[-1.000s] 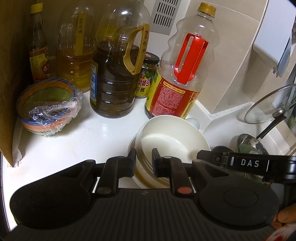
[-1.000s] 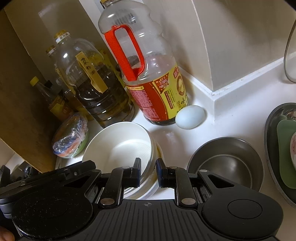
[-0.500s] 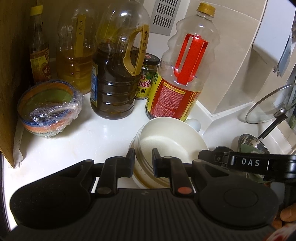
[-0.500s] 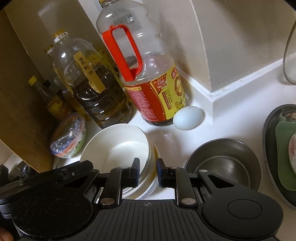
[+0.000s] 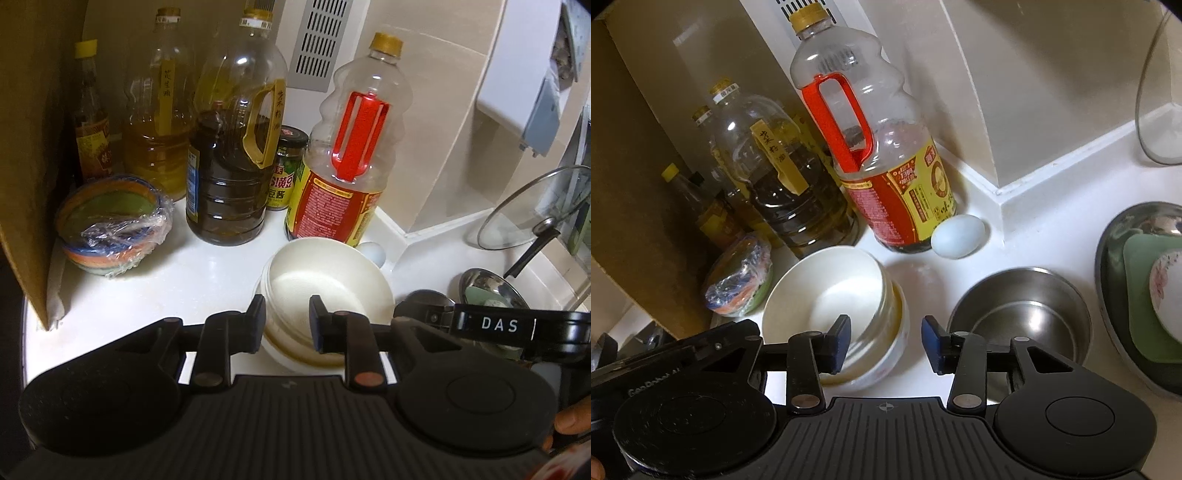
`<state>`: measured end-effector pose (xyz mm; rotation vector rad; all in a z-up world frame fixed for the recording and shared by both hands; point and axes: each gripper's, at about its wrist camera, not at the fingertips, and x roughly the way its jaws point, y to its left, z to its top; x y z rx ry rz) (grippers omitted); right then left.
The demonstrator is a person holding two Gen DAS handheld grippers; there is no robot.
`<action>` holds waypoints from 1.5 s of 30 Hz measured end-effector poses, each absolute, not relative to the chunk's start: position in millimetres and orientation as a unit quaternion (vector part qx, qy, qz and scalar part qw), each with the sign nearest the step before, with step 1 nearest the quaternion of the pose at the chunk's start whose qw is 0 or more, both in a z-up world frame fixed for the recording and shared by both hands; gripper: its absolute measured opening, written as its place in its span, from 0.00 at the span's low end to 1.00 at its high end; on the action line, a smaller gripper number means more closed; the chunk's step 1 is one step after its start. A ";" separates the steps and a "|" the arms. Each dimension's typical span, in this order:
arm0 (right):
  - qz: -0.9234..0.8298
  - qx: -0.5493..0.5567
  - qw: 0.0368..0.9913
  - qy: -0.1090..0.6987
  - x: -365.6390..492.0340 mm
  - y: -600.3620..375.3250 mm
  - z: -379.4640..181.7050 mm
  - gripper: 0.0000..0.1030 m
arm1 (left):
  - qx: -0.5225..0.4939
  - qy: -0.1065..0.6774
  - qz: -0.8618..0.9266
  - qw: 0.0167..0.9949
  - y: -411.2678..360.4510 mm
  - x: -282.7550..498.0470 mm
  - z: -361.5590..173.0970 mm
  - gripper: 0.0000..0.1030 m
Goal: Organize plates and bowls
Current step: 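Lower the cream bowls into the white bowl and open both grippers, then pull both grippers back from the bowl stack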
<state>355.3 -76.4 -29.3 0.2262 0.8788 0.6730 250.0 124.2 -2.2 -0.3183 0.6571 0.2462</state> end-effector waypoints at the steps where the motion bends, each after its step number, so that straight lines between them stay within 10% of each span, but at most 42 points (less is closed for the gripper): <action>1: 0.320 0.109 0.844 0.416 351.3 -79.4 -29.0 0.45 | -0.156 0.321 0.120 0.927 122.2 245.8 -1.0 0.24; 17: 0.327 0.118 0.840 0.416 272.6 -138.9 -28.4 0.62 | -0.160 0.353 0.121 0.914 77.5 163.8 -8.3 0.26; 45: 0.279 0.067 0.855 0.433 172.1 -237.6 -53.5 0.64 | -0.161 0.385 0.111 0.902 -16.9 89.1 -32.9 0.26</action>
